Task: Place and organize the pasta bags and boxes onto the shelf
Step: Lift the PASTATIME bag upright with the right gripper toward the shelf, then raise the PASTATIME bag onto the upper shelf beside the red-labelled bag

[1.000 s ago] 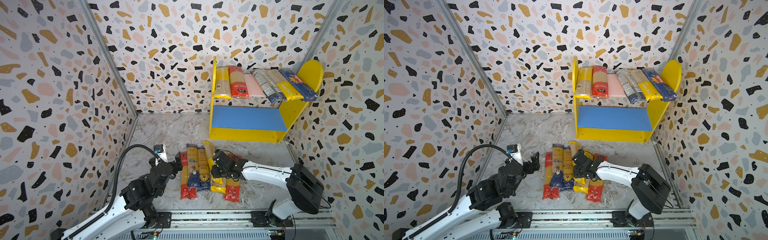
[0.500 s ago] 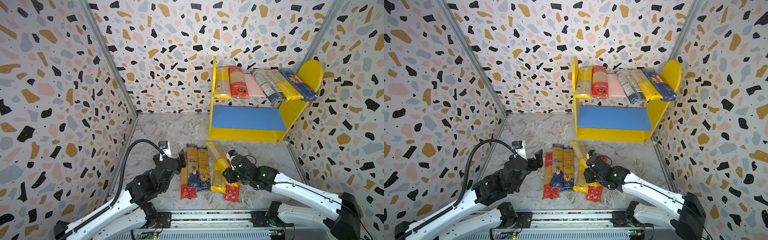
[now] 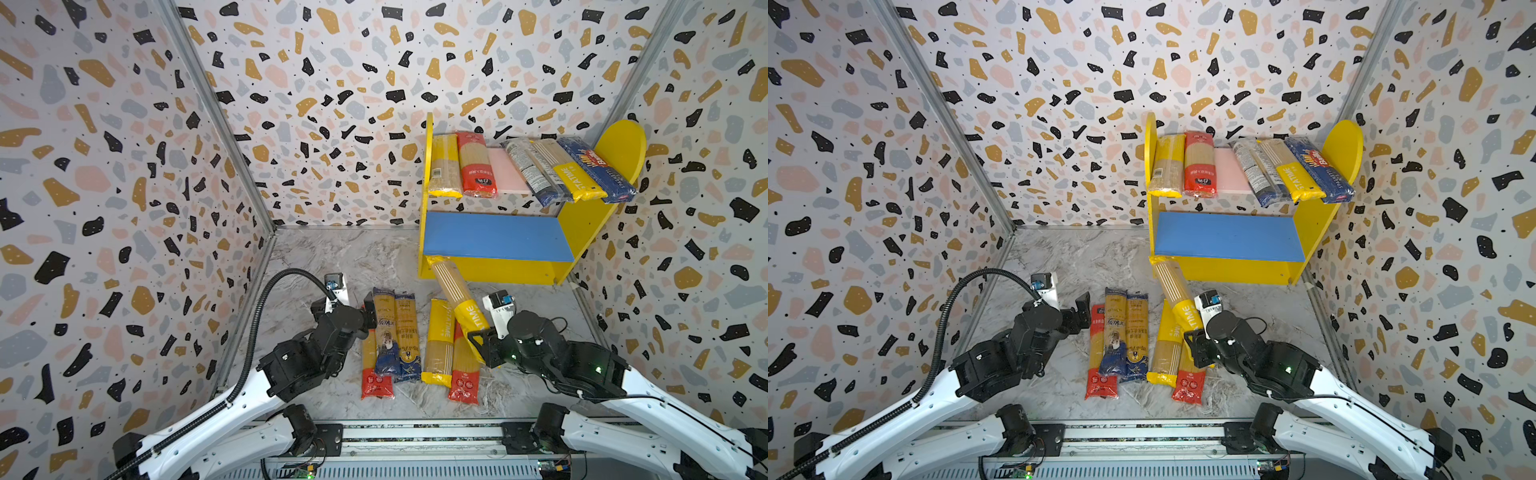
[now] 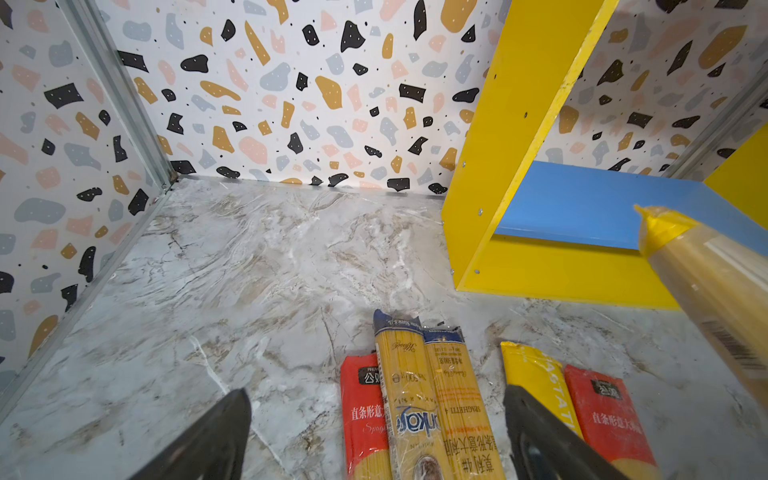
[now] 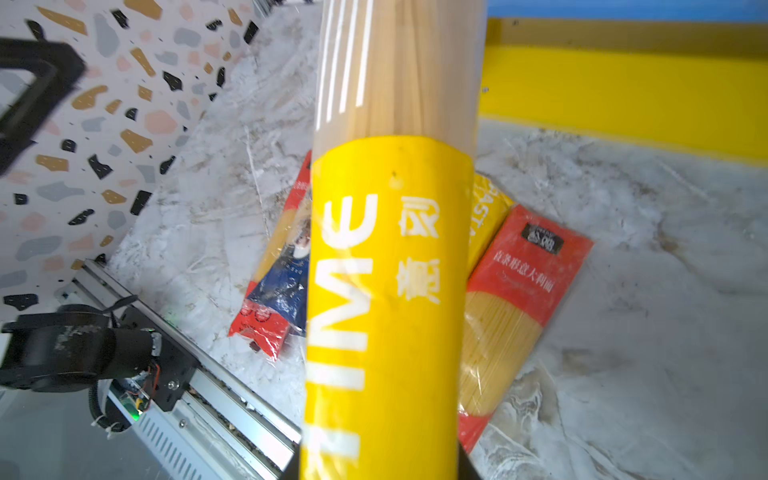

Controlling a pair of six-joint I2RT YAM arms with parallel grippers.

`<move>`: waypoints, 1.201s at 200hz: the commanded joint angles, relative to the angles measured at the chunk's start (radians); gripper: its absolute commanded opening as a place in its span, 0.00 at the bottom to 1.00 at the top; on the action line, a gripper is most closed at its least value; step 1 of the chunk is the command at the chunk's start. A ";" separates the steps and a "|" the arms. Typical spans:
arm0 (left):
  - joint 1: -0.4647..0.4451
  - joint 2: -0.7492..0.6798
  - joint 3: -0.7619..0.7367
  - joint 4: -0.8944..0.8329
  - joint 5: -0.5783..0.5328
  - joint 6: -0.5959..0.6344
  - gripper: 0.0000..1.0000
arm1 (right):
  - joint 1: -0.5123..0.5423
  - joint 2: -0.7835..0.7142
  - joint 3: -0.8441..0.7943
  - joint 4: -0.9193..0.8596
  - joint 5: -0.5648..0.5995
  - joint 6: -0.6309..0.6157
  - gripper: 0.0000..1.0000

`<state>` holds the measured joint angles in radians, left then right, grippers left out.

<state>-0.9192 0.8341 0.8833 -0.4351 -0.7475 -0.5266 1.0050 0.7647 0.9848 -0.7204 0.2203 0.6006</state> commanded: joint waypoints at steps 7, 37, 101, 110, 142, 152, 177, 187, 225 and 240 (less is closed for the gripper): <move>0.004 0.027 0.050 0.038 -0.015 0.031 0.94 | 0.004 -0.037 0.168 0.092 0.100 -0.102 0.22; 0.004 0.023 0.066 0.032 -0.020 0.037 0.94 | 0.004 -0.006 0.275 0.082 0.102 -0.158 0.22; 0.004 -0.020 0.072 0.024 -0.025 0.049 0.94 | 0.003 0.108 0.492 0.099 0.220 -0.271 0.22; 0.004 -0.017 0.081 0.022 -0.008 0.052 0.94 | 0.003 0.151 0.544 0.087 0.290 -0.298 0.22; 0.004 0.003 0.105 0.013 0.013 0.064 0.94 | -0.049 0.345 0.778 0.085 0.421 -0.427 0.23; 0.003 0.002 0.105 0.022 0.013 0.071 0.94 | -0.125 0.411 0.863 0.082 0.378 -0.453 0.22; 0.004 0.001 0.105 0.046 0.016 0.088 0.94 | -0.413 0.579 1.092 0.039 0.152 -0.458 0.23; 0.004 0.001 0.104 0.056 0.017 0.095 0.94 | -0.500 0.657 1.187 0.020 0.092 -0.465 0.23; 0.004 0.005 0.092 0.084 0.016 0.115 0.94 | -0.695 0.949 1.584 -0.049 -0.091 -0.490 0.23; 0.003 0.005 0.086 0.088 0.016 0.118 0.94 | -0.750 0.984 1.592 -0.018 -0.157 -0.473 0.24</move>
<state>-0.9192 0.8383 0.9619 -0.4000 -0.7357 -0.4366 0.3119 1.7565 2.4737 -0.8585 0.2306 0.1440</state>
